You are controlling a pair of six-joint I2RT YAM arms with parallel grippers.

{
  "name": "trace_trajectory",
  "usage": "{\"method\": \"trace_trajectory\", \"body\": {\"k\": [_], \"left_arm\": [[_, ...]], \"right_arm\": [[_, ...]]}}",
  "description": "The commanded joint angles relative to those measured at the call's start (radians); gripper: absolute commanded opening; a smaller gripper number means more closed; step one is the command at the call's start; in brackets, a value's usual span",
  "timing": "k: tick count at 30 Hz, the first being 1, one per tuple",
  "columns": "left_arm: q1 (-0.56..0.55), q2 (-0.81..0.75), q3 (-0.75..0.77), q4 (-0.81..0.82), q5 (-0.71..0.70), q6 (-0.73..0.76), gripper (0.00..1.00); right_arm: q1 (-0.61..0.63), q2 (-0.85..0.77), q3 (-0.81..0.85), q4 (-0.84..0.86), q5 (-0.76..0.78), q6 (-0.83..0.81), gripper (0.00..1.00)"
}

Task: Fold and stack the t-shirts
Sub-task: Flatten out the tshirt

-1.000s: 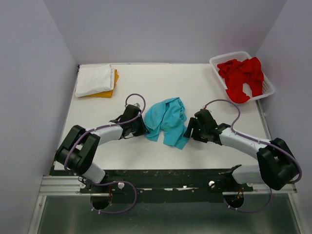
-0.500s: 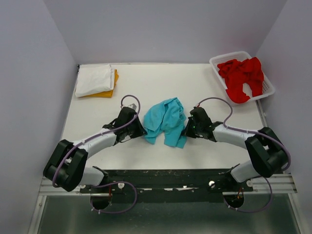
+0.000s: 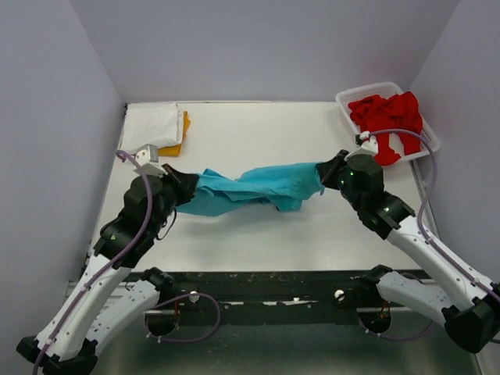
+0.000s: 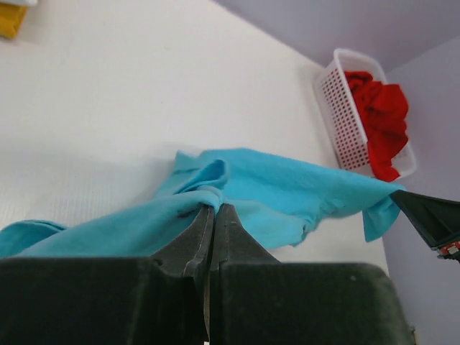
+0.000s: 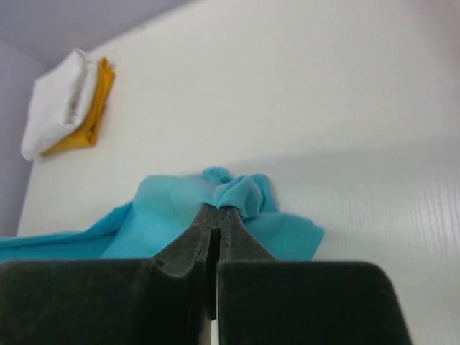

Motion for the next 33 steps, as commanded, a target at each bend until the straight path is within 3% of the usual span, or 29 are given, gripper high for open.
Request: {"method": "trace_trajectory", "body": {"k": [1, 7, 11, 15, 18, 20, 25, 30, 33], "left_arm": [[-0.006, -0.069, 0.107, -0.071, -0.119, 0.075, 0.0], [-0.006, -0.084, 0.283, -0.07, -0.164, 0.17, 0.0], [-0.006, -0.05, 0.326, -0.004, -0.232, 0.224, 0.0], [0.018, 0.082, 0.372, 0.042, -0.254, 0.267, 0.0], [0.119, 0.246, 0.447, 0.061, -0.129, 0.294, 0.0], [0.201, 0.353, 0.53, 0.069, 0.011, 0.307, 0.0], [0.298, 0.598, 0.87, 0.045, 0.158, 0.418, 0.0], [0.33, 0.778, 1.313, -0.108, 0.198, 0.546, 0.0], [0.338, 0.815, 1.431, -0.154, 0.214, 0.59, 0.0]], "right_arm": [[0.003, -0.097, 0.109, -0.005, 0.067, -0.08, 0.01], [0.003, -0.143, 0.289, -0.012, 0.144, -0.148, 0.01], [0.003, -0.075, 0.401, -0.008, 0.188, -0.197, 0.01], [0.002, 0.05, 0.461, 0.061, 0.23, -0.264, 0.01], [-0.012, 0.19, 0.534, 0.101, 0.265, -0.302, 0.01], [-0.066, 0.289, 0.599, 0.139, 0.186, -0.306, 0.01], [-0.203, 0.549, 0.922, 0.148, 0.045, -0.313, 0.01], [-0.239, 0.669, 1.208, 0.147, 0.005, -0.361, 0.01], [-0.242, 0.678, 1.282, 0.099, -0.014, -0.374, 0.01]]}}
